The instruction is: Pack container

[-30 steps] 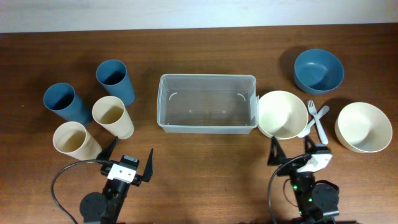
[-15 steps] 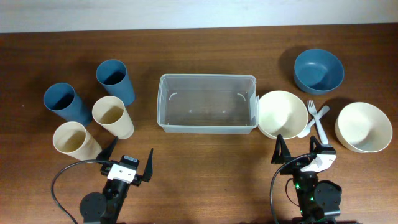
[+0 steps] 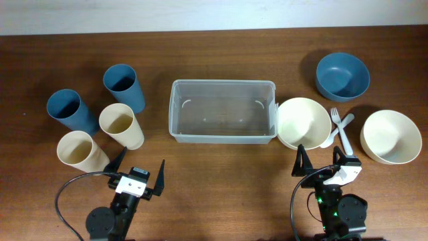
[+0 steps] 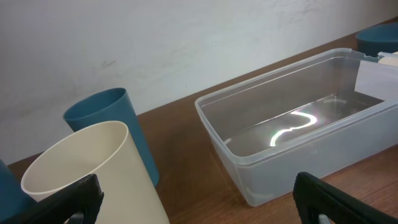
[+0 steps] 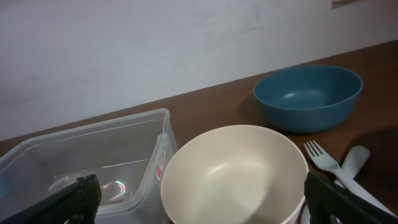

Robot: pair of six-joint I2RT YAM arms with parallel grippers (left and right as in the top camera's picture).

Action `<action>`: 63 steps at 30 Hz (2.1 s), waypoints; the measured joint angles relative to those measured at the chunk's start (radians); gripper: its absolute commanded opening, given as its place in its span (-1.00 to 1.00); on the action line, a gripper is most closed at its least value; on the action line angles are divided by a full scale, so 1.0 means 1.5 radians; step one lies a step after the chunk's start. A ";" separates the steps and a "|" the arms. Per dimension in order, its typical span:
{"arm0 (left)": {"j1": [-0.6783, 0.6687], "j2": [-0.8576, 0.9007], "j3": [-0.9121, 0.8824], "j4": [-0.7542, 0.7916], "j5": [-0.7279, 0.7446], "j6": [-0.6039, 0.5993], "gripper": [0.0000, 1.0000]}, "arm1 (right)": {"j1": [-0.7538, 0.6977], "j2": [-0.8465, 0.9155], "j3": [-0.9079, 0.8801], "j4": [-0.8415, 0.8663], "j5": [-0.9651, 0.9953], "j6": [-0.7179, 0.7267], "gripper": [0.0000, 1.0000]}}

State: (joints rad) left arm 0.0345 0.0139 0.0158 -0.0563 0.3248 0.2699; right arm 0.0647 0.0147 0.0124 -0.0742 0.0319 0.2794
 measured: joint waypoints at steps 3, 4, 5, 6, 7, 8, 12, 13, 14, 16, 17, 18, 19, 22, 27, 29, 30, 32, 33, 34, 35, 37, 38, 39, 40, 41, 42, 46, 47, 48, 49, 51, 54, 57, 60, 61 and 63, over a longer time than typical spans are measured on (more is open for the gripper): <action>0.000 0.000 0.000 0.000 0.000 0.000 1.00 | 0.000 0.000 0.000 0.000 0.000 0.000 0.98; 0.000 0.000 0.000 0.000 0.000 0.000 0.99 | 0.000 0.000 0.000 0.000 0.000 0.000 0.98; 0.000 0.000 0.000 0.000 0.000 0.000 1.00 | 0.000 0.000 0.000 0.000 0.000 0.000 0.98; 0.000 0.000 0.000 0.000 0.000 0.000 0.99 | 0.000 0.000 0.000 0.000 0.000 0.000 0.98; 0.000 0.000 0.000 0.000 0.000 0.000 1.00 | 0.000 0.000 0.000 0.000 0.000 0.000 0.98; 0.000 0.000 0.000 0.000 0.000 0.000 1.00 | 0.000 0.000 0.000 0.000 0.000 0.000 0.98; 0.000 0.000 0.000 0.000 0.000 0.000 1.00 | 0.000 0.000 0.000 0.000 0.000 0.000 0.98; 0.000 0.000 0.000 0.000 0.000 0.000 1.00 | 0.000 0.000 0.000 0.000 0.000 0.000 0.98; 0.000 0.000 0.000 0.000 0.000 0.000 1.00 | 0.000 0.000 0.000 0.000 0.000 0.000 0.98; 0.000 0.000 0.000 0.000 0.000 0.000 1.00 | 0.000 0.000 0.000 0.000 0.000 0.000 0.98; 0.000 0.000 0.000 0.000 0.000 0.000 1.00 | 0.000 0.000 0.000 0.000 0.000 0.000 0.98; 0.000 0.000 0.000 0.000 0.000 0.000 0.99 | 0.000 0.000 0.000 0.000 0.000 0.000 0.98; 0.000 0.000 0.000 0.000 0.000 0.000 0.99 | 0.000 0.000 0.000 0.000 0.000 -0.001 0.98; 0.000 0.000 0.000 0.000 0.000 0.000 1.00 | 0.000 0.000 0.000 0.000 0.000 0.000 0.98; 0.000 0.000 0.000 0.000 0.000 0.000 0.99 | 0.000 0.000 0.000 0.000 0.000 0.000 0.98; 0.000 0.000 0.000 0.000 0.000 0.000 1.00 | 0.000 0.000 0.000 0.000 0.000 0.000 0.98; 0.000 0.000 0.000 0.000 0.000 0.000 1.00 | 0.000 0.000 0.000 0.000 0.000 0.000 0.98; 0.000 0.000 0.000 0.000 0.000 0.000 1.00 | 0.000 0.000 0.000 0.000 0.000 0.000 0.98; 0.000 0.000 0.000 0.000 0.000 0.000 1.00 | 0.000 0.000 0.000 0.000 0.000 0.000 0.98; 0.000 0.000 0.000 0.000 0.000 0.000 1.00 | 0.000 0.000 0.000 0.000 0.000 0.000 0.98; 0.000 0.000 0.000 0.000 0.000 0.000 1.00 | 0.000 0.000 0.000 0.000 0.000 0.000 0.98; 0.000 0.000 0.000 0.000 0.000 0.000 1.00 | 0.000 0.000 0.000 0.000 0.000 0.000 0.98; 0.000 0.000 0.000 0.000 0.000 0.000 0.99 | 0.000 0.000 0.000 0.000 0.000 0.000 0.98; 0.000 0.000 0.000 0.000 0.000 0.000 0.99 | 0.000 0.000 0.000 0.001 0.000 0.000 0.97; 0.000 0.000 0.000 0.000 0.000 0.000 0.99 | -0.001 0.000 0.000 0.002 -0.001 0.001 0.98; 0.000 0.000 0.000 0.000 0.000 0.000 0.99 | -0.001 0.000 0.000 0.003 -0.005 0.002 0.98; 0.000 0.000 0.000 0.000 0.000 0.000 0.99 | -0.001 0.000 0.000 0.005 -0.011 0.008 0.98; 0.000 0.000 0.000 0.000 0.000 0.000 1.00 | -0.001 0.000 0.000 0.004 -0.035 0.037 0.98; 0.000 0.000 0.000 0.000 0.000 0.000 0.99 | -0.001 0.000 0.001 -0.001 -0.038 0.041 0.97; 0.000 0.000 0.000 0.000 0.000 0.000 0.99 | -0.001 0.000 0.004 -0.011 -0.041 0.043 0.97; 0.000 0.000 0.000 0.000 0.000 0.000 0.99 | -0.001 0.000 0.014 -0.030 -0.043 0.047 0.97; 0.000 0.000 0.000 0.000 0.000 0.000 0.99 | -0.001 0.003 0.045 -0.081 -0.049 0.053 0.97; 0.000 0.000 0.000 0.000 0.000 0.000 1.00 | -0.001 0.025 0.124 -0.154 -0.046 0.054 0.98; 0.001 0.000 0.000 0.000 0.000 0.000 1.00 | -0.001 0.078 0.250 -0.234 -0.027 0.038 0.98; 0.001 0.000 0.000 0.000 0.000 0.000 0.99 | -0.001 0.174 0.409 -0.351 0.011 0.025 0.98; 0.001 0.000 0.000 0.000 0.000 0.000 1.00 | -0.001 0.214 0.465 -0.395 0.025 0.020 0.97; 0.001 0.000 0.000 0.000 -0.001 0.000 1.00 | -0.001 0.306 0.583 -0.492 0.056 0.008 0.98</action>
State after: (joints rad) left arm 0.0353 0.0139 0.0158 -0.0563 0.3241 0.2699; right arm 0.0639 0.4732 0.8875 -0.8127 0.1162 0.2920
